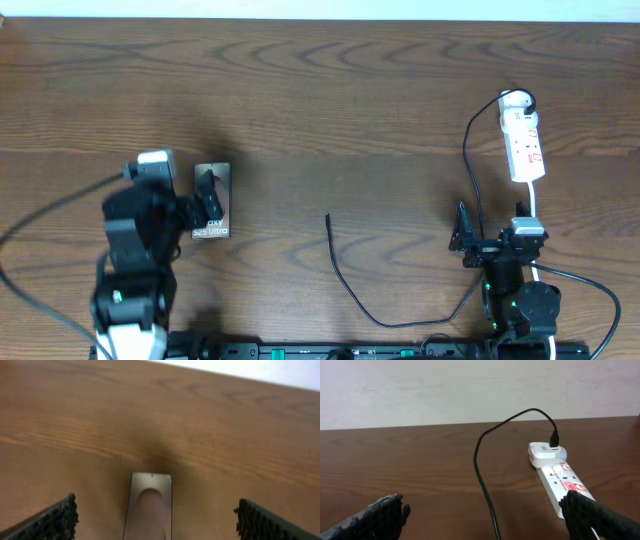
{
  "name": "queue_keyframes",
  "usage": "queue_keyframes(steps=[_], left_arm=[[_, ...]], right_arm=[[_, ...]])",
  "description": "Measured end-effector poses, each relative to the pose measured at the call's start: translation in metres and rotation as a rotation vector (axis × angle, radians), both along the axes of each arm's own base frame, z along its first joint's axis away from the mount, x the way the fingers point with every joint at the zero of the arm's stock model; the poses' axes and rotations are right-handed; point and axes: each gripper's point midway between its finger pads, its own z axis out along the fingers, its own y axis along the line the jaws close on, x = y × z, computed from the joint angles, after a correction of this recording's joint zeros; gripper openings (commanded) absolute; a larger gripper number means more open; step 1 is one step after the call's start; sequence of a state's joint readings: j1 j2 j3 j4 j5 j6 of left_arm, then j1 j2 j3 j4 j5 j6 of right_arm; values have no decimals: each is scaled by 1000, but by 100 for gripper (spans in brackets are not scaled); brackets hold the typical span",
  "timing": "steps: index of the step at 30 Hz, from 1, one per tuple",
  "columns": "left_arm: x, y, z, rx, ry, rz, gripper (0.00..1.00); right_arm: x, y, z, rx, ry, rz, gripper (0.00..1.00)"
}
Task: Plug charger to phone and switch on socket
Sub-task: 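Move the left gripper forward and down over the upright silver phone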
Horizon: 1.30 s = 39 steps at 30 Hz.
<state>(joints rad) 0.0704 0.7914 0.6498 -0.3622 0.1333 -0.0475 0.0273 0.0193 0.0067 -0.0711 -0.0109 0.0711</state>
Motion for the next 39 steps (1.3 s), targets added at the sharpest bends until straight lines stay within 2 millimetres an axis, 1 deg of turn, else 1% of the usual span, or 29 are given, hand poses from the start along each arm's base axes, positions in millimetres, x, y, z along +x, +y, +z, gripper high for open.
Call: queue_keyframes(steps=[5,11,15,20,23,26,39], left_arm=[[15,1,-2,-15,217,0,98],[23,2,-13,-16,468,-19,98],[20,1,-29,-13,623,-39,98],[11,1,-57,-20,776,-51,98],[11,1,-70,-21,820,-58,98],[11,1,-75,-20,839,-62,98],[21,1,-74,-20,799,-63,98]], right_arm=[[0,0,0,0,0,0,99],[0,0,0,0,0,0,99],[0,0,0,0,0,0,99],[0,0,0,0,0,0,99],[0,0,0,0,0,0,99],[0,0,0,0,0,0,99],[0,0,0,0,0,0,99]])
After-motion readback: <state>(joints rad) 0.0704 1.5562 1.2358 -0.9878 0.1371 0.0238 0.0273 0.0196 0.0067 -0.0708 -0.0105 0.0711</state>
